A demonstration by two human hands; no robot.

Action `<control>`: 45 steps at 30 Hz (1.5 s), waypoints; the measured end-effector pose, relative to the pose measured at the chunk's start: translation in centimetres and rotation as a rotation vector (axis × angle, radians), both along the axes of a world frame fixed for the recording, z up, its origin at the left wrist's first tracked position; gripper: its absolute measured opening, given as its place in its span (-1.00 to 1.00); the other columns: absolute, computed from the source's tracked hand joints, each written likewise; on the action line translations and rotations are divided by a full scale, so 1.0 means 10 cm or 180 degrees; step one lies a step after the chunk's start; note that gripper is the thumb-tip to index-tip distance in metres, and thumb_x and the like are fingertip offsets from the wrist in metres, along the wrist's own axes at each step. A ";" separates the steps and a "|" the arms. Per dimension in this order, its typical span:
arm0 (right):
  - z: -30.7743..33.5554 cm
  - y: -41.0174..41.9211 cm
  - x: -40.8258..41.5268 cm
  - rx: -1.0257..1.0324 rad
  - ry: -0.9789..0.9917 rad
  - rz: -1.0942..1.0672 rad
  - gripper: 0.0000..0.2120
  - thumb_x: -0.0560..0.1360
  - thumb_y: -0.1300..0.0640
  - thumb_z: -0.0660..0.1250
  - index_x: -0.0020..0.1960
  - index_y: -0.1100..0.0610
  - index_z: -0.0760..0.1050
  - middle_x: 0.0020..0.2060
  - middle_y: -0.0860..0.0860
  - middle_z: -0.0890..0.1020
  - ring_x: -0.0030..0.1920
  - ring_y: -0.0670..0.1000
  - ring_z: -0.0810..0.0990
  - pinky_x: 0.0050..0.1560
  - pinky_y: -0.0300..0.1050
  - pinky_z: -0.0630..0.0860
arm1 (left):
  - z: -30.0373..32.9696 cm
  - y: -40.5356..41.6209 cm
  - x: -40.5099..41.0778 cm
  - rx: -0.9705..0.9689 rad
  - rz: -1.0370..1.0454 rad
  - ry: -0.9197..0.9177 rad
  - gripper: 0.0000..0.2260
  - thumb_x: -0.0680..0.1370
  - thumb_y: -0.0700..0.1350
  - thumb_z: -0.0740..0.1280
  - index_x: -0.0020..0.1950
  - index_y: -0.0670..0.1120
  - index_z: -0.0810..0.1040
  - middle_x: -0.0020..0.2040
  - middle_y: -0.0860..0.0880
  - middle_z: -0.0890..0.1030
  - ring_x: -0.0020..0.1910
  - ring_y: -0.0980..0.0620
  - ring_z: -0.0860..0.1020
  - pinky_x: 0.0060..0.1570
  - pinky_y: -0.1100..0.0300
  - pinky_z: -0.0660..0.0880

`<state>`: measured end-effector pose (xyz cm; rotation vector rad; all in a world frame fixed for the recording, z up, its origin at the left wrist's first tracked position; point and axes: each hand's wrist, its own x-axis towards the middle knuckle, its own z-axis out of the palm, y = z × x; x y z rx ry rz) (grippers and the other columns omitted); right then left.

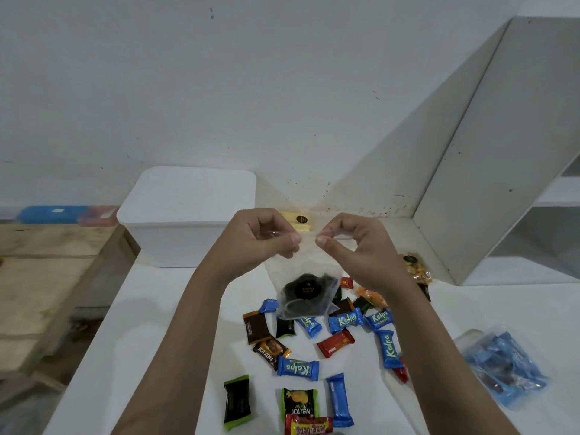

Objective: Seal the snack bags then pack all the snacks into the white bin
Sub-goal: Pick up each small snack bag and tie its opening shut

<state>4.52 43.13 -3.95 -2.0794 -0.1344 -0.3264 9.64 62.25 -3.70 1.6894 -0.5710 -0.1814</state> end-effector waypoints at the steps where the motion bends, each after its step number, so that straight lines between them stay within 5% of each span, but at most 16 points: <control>1: -0.01 0.00 -0.01 -0.0061 0.0008 0.0006 -0.88 0.46 0.13 0.41 -0.23 -0.02 0.56 -0.23 -0.14 0.65 -0.07 -0.23 0.59 0.04 -0.28 0.43 | 0.03 -0.01 0.00 0.0143 -0.0024 -0.0047 -0.95 0.43 -0.20 0.47 -0.21 -0.13 0.62 -0.29 -0.06 0.68 -0.25 -0.08 0.66 -0.18 0.18 0.59; 7: -0.07 -0.01 -0.02 -0.0134 -0.0026 0.0063 -0.94 0.49 0.13 0.38 -0.17 0.04 0.56 -0.22 -0.17 0.63 -0.05 -0.28 0.55 -0.04 -0.45 0.34 | 0.09 -0.12 -0.02 0.0895 0.0118 -0.0448 -0.95 0.41 -0.10 0.49 -0.17 -0.04 0.68 -0.26 0.06 0.67 -0.18 -0.03 0.65 -0.07 -0.01 0.61; 12: -0.09 0.02 0.01 -0.0217 -0.0186 0.0154 -0.95 0.50 0.17 0.36 -0.14 0.06 0.54 -0.22 -0.16 0.61 -0.07 -0.23 0.55 -0.03 -0.54 0.35 | 0.09 -0.15 -0.08 0.0823 0.0341 -0.0658 -0.95 0.43 -0.18 0.46 -0.23 -0.07 0.66 -0.28 0.06 0.66 -0.20 0.18 0.63 -0.13 0.35 0.53; 19: -0.07 0.02 -0.01 -0.0322 -0.0404 0.0118 -0.96 0.49 0.21 0.35 -0.12 0.08 0.54 -0.21 -0.13 0.60 -0.08 -0.17 0.54 -0.01 -0.49 0.38 | 0.03 -0.22 -0.14 0.0579 0.0516 -0.0783 -0.82 0.44 -0.23 0.44 -0.30 0.01 0.59 -0.35 0.14 0.60 -0.25 0.21 0.56 -0.18 0.46 0.43; 27: -0.04 -0.02 -0.09 0.0460 -0.0176 -0.0092 -0.93 0.46 0.17 0.42 -0.19 0.06 0.58 -0.26 -0.11 0.64 -0.13 -0.17 0.61 0.02 -0.24 0.53 | 0.08 -0.15 -0.10 0.0466 0.0449 -0.0838 -0.82 0.44 -0.23 0.44 -0.31 0.01 0.58 -0.34 0.10 0.60 -0.24 0.15 0.55 -0.13 0.41 0.46; 31: -0.09 -0.01 -0.10 0.0508 -0.0314 -0.0040 -0.95 0.46 0.26 0.40 -0.17 0.21 0.57 -0.26 -0.01 0.64 -0.14 -0.07 0.61 -0.03 -0.22 0.52 | 0.09 -0.15 -0.15 0.0624 0.0446 -0.0789 -0.86 0.44 -0.21 0.44 -0.30 -0.03 0.59 -0.34 0.16 0.59 -0.24 0.25 0.54 -0.14 0.48 0.42; 33: -0.10 0.00 -0.11 0.0563 -0.0383 -0.0025 -0.95 0.46 0.29 0.40 -0.17 0.25 0.56 -0.23 0.07 0.65 -0.12 -0.02 0.62 -0.02 -0.19 0.54 | 0.09 -0.14 -0.17 0.0795 0.0476 -0.0831 -0.87 0.44 -0.14 0.45 -0.29 0.02 0.59 -0.31 0.20 0.60 -0.18 0.25 0.56 -0.06 0.42 0.42; 38: -0.14 0.02 -0.08 0.0448 -0.0417 0.0002 -0.94 0.46 0.24 0.39 -0.16 0.22 0.56 -0.22 0.08 0.65 -0.10 0.02 0.62 0.02 -0.04 0.56 | 0.17 -0.13 -0.19 0.1184 0.0394 -0.1105 -0.93 0.37 0.09 0.36 -0.23 0.14 0.59 -0.18 0.27 0.62 -0.10 0.28 0.56 0.23 -0.12 0.38; 45: -0.14 0.05 -0.07 0.0473 -0.0315 0.0039 -0.90 0.47 0.19 0.42 -0.10 0.23 0.59 -0.21 0.02 0.65 -0.09 -0.03 0.63 0.05 -0.05 0.57 | 0.20 -0.16 -0.18 0.1159 0.0315 -0.1296 -0.95 0.41 0.04 0.31 -0.25 0.18 0.51 -0.25 0.22 0.60 -0.07 0.27 0.53 0.23 -0.10 0.36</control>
